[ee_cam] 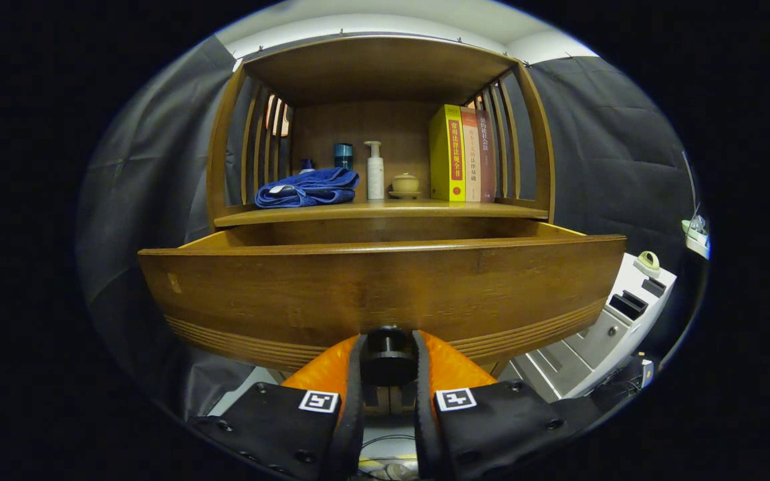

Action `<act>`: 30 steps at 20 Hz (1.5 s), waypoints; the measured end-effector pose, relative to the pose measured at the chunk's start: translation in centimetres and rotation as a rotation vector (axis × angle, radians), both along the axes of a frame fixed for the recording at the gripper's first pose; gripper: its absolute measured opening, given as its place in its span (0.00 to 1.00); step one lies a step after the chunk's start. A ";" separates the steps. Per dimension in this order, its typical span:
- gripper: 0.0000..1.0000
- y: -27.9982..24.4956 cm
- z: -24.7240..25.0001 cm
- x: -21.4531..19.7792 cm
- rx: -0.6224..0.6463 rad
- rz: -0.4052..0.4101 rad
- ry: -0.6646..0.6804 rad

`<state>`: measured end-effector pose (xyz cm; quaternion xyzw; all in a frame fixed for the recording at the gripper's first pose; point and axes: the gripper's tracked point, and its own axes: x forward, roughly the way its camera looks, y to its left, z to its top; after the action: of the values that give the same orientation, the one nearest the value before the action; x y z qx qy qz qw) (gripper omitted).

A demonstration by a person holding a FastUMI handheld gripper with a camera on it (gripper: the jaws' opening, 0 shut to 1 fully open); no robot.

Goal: Pull open the drawer, take out the items inside it, and place them on the countertop above the cabinet.

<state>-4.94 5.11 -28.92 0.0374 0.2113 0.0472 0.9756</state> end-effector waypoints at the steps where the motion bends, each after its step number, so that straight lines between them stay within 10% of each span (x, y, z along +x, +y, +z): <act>1: 0.40 0.0 -0.2 0.0 -0.001 0.000 0.003; 10: 0.52 0.5 -0.4 -0.4 -0.007 -0.002 0.001; 15: 1.00 0.9 5.4 -1.5 0.009 0.036 -0.137; 23: 0.97 -2.6 26.5 6.7 0.006 0.023 -0.448; 30: 0.98 1.0 25.3 15.7 -0.032 0.094 -0.339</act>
<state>10.73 6.12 -3.61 0.0035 0.0458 0.0952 0.9944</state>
